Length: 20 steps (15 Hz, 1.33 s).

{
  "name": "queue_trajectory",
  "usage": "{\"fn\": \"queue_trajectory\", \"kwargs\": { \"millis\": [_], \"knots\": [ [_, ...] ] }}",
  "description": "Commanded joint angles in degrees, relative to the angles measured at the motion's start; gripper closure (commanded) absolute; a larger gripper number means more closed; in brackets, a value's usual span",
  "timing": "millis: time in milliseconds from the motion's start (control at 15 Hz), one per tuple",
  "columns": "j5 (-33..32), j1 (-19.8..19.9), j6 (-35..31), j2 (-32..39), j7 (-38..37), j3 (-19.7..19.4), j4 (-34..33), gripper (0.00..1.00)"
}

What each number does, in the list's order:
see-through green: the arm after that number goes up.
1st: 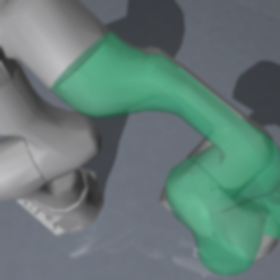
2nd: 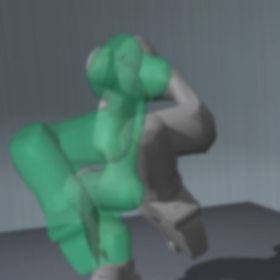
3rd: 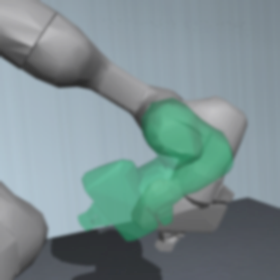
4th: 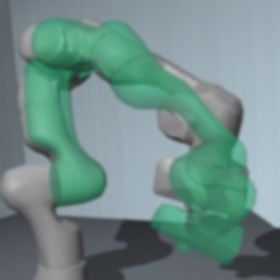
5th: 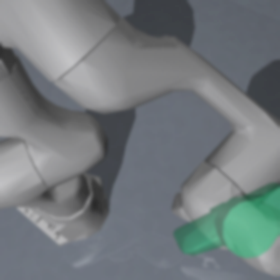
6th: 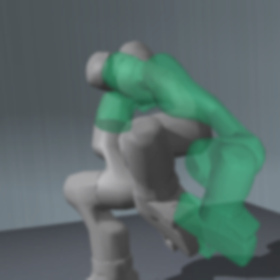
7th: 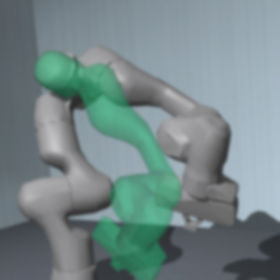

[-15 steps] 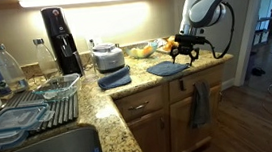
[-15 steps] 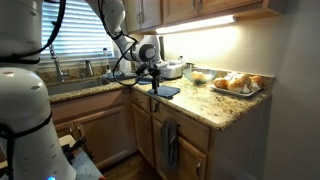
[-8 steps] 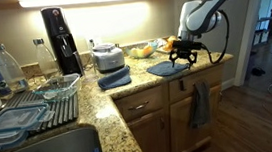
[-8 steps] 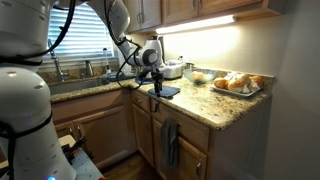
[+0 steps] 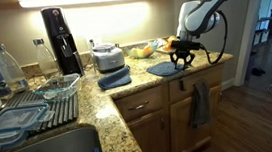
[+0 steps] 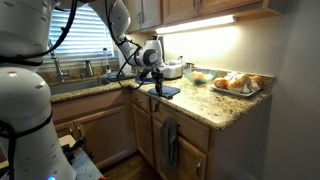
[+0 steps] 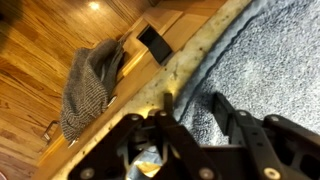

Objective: Pick up the blue cloth on the right side of the counter, hang the cloth on the right drawer

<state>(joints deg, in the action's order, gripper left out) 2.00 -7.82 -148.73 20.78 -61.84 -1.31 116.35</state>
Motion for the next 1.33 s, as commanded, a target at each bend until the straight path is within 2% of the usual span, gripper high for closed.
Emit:
{"fn": "queue_trajectory", "kwargs": {
  "millis": [0, 67, 200, 267, 467, 667, 1000, 1067, 1200, 1267],
  "knots": [
    [-0.6, -0.8, -1.5, -0.6, -0.6, -1.1, 0.6, 0.84],
    [-0.6, -0.7, -1.2, -0.7, -0.5, -1.2, 0.7, 0.90],
    [-0.4, -0.3, -0.5, -1.1, 0.5, -1.2, 1.0, 0.92],
    [-0.7, -0.1, -0.5, -1.6, 1.0, -1.3, 1.4, 0.90],
    [-1.3, 0.7, -1.4, -3.9, 5.8, -1.2, 3.4, 0.92],
    [-7.0, 0.3, -2.1, -7.5, 11.5, -3.2, 6.3, 0.93],
    [-14.7, 1.2, -0.7, -14.1, 22.0, -3.7, 9.6, 0.92],
    [-14.7, 1.4, -0.5, -14.8, 22.4, -3.4, 9.7, 0.70],
    [-11.7, 2.0, -0.4, -15.2, 22.9, -2.3, 9.2, 0.60],
    [-12.8, 1.6, -0.3, -14.7, 19.2, -2.7, 8.3, 0.53]
  ]
}}
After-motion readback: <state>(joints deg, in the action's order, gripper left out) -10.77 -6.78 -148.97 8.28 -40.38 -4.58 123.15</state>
